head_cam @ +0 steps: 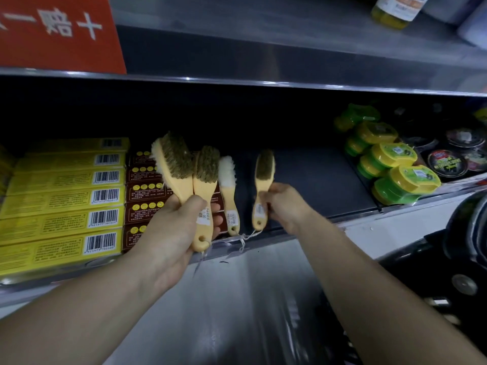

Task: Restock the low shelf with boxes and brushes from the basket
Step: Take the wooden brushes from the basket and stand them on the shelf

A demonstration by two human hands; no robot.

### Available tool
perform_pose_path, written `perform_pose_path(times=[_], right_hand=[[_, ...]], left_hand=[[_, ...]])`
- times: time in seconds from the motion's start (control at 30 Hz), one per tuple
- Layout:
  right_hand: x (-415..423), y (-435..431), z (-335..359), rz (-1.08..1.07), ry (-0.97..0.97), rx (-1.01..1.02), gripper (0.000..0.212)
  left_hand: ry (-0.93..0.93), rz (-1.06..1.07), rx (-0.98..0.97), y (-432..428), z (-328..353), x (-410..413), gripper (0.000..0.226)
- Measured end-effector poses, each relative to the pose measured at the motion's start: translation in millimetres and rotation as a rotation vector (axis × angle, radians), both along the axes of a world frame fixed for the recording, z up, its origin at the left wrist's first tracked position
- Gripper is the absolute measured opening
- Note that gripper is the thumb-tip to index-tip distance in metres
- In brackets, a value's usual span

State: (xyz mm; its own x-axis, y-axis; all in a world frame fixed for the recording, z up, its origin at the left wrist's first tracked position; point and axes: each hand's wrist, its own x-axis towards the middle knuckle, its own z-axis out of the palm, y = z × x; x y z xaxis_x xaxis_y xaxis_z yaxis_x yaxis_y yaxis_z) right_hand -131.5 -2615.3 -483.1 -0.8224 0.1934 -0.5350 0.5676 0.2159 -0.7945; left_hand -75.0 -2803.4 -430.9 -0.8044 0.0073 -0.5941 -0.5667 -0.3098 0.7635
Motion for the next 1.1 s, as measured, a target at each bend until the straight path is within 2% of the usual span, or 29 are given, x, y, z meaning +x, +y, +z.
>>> perform_pose_path(times=[0.07, 0.27, 0.5, 0.6, 0.67, 0.7, 0.73, 0.8, 0.87, 0.93, 1.03, 1.1], right_hand=[[4.6, -6.3, -15.9, 0.000, -0.018, 0.021, 0.014], [1.9, -7.6, -28.0, -0.002, 0.034, 0.077, 0.026], [1.5, -12.2, -33.7, 0.004, 0.068, 0.173, 0.017], [1.9, -10.6, -28.4, 0.059, 0.061, 0.230, 0.019], [1.8, -10.2, -16.1, 0.104, 0.158, 0.392, 0.018], [1.4, -10.7, -7.1, 0.117, 0.233, 0.399, 0.020], [0.7, -12.4, 4.0, 0.140, 0.280, 0.328, 0.028], [0.5, -20.2, 30.1, 0.273, 0.227, 0.060, 0.038], [1.9, -27.0, 47.0, 0.439, 0.125, -0.124, 0.028], [2.7, -27.5, 53.8, 0.501, 0.093, -0.200, 0.014], [2.9, -16.1, 55.5, 0.450, 0.069, -0.310, 0.007], [-0.2, -1.9, 53.8, 0.277, 0.073, -0.344, 0.009]], left_hand=[[-0.028, 0.005, 0.028, 1.3, -1.0, -0.2, 0.010], [-0.024, 0.002, -0.005, 5.2, -7.4, -1.1, 0.007], [0.016, -0.071, 0.020, 9.6, -5.2, 0.5, 0.013], [0.030, -0.108, 0.003, 9.1, -3.2, 2.2, 0.019], [0.040, -0.109, -0.001, 7.9, -3.3, 2.2, 0.019], [0.044, -0.106, -0.006, 7.5, -3.5, 1.9, 0.019], [0.047, -0.100, -0.014, 7.3, -3.9, 1.5, 0.018], [0.054, -0.091, -0.024, 8.1, -4.8, 1.0, 0.018], [0.060, -0.083, -0.025, 9.5, -4.7, 0.7, 0.019], [0.057, -0.082, -0.001, 11.0, -2.9, 1.2, 0.019], [0.019, -0.071, 0.048, 12.9, -0.3, 1.2, 0.015], [-0.023, -0.034, 0.074, 12.9, 0.7, 0.3, 0.020]])
